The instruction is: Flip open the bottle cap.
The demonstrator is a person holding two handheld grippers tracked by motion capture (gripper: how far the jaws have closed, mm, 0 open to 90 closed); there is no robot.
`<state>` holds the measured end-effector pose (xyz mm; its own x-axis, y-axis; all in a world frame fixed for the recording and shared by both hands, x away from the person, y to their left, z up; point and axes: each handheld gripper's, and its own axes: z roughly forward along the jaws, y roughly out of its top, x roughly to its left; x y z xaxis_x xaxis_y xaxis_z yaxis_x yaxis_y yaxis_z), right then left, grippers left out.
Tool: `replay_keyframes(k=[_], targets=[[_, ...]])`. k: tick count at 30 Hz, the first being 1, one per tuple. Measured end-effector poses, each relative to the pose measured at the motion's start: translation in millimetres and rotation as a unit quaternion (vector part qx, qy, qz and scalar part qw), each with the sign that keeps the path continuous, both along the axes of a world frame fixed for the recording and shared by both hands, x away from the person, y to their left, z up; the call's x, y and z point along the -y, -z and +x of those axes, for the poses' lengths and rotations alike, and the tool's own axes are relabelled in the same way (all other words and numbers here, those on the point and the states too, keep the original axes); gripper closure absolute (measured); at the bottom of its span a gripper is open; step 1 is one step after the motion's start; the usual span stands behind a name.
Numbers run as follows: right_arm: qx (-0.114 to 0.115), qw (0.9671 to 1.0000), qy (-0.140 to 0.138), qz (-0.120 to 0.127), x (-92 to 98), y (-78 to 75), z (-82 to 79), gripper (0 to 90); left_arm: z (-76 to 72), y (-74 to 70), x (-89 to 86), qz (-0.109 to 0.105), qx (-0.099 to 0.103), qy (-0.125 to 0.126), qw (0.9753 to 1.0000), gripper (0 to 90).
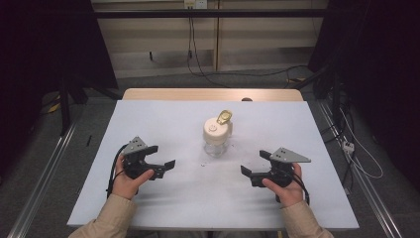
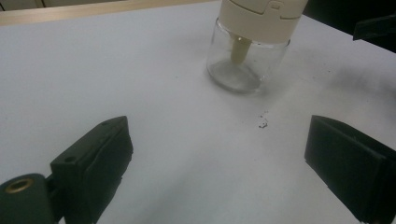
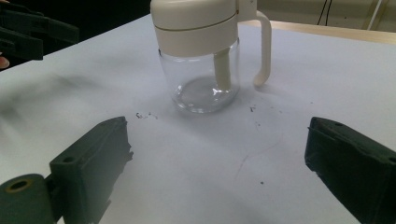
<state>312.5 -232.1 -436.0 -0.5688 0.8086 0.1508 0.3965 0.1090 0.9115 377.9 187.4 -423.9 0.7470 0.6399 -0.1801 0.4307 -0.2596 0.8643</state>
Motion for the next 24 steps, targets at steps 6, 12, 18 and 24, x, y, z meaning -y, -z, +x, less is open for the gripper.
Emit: replay_keyframes(k=[6, 12, 18, 24], targets=[[0.002, 1.0000, 0.005, -0.008, 6.7, 2.9, -7.0, 6.1, -3.8, 1.7, -4.3, 0.002, 0.002, 0.002, 1.0000, 7.0], [0.002, 0.9998, 0.008, -0.017, 11.5, 4.7, -12.0, 6.2, -6.9, 4.3, -15.4, -0.001, 0.004, -0.002, 1.0000, 7.0], [0.004, 0.9995, 0.010, -0.029, 15.5, 6.7, -16.0, 6.3, -12.3, 3.8, -26.0, -0.004, 0.005, -0.009, 0.9999, 7.0], [0.004, 0.9993, 0.012, -0.035, 20.6, 8.3, -21.0, 6.3, -16.3, 6.5, -37.7, -0.010, 0.003, -0.016, 0.9998, 7.1]])
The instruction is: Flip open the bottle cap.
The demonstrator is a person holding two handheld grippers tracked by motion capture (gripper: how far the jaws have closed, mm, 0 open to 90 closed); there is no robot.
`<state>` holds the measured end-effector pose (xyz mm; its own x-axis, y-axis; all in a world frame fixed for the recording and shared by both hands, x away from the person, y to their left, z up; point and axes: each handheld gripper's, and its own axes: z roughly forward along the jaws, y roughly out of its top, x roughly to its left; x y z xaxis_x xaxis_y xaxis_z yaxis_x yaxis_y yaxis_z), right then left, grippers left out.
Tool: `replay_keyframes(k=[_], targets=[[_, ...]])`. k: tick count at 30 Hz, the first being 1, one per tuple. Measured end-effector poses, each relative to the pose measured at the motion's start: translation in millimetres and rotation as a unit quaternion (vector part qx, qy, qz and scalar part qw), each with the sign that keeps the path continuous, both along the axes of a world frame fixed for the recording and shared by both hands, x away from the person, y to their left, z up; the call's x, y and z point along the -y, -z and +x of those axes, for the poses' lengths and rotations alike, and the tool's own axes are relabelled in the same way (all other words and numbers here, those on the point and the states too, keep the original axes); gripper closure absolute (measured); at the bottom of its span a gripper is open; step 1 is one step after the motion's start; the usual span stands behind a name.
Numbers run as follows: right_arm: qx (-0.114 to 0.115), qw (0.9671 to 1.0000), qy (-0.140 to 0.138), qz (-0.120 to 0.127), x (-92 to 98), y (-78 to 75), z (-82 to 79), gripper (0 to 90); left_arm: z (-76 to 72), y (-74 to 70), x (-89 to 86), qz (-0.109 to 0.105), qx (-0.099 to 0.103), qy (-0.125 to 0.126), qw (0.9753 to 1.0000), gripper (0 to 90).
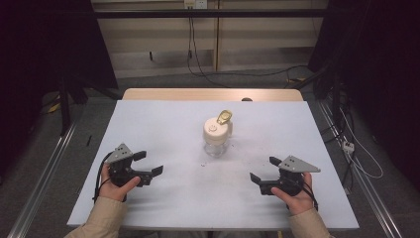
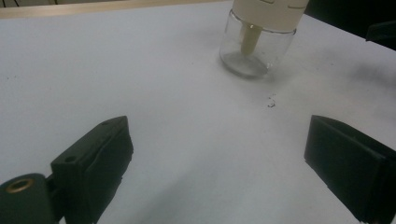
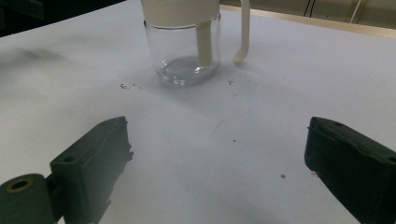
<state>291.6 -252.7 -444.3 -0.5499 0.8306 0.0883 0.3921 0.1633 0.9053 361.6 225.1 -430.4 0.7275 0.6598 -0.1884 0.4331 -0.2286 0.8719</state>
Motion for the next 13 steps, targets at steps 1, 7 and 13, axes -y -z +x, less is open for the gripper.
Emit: replay_keyframes(k=[1, 7, 13], targets=[[0.000, 1.0000, 0.000, -0.001, 1.1, 0.4, -0.9, 6.4, -0.5, 0.2, -1.7, -0.001, 0.000, -0.001, 1.0000, 7.1], [-0.001, 1.0000, 0.002, -0.007, 8.1, 3.3, -6.0, 6.5, -5.3, 3.2, -9.0, 0.007, -0.003, 0.000, 1.0000, 7.1], [-0.004, 0.9999, 0.008, -0.008, 13.1, 5.4, -6.7, 6.5, -7.3, 4.8, -11.4, 0.015, -0.004, -0.001, 0.9999, 7.1]])
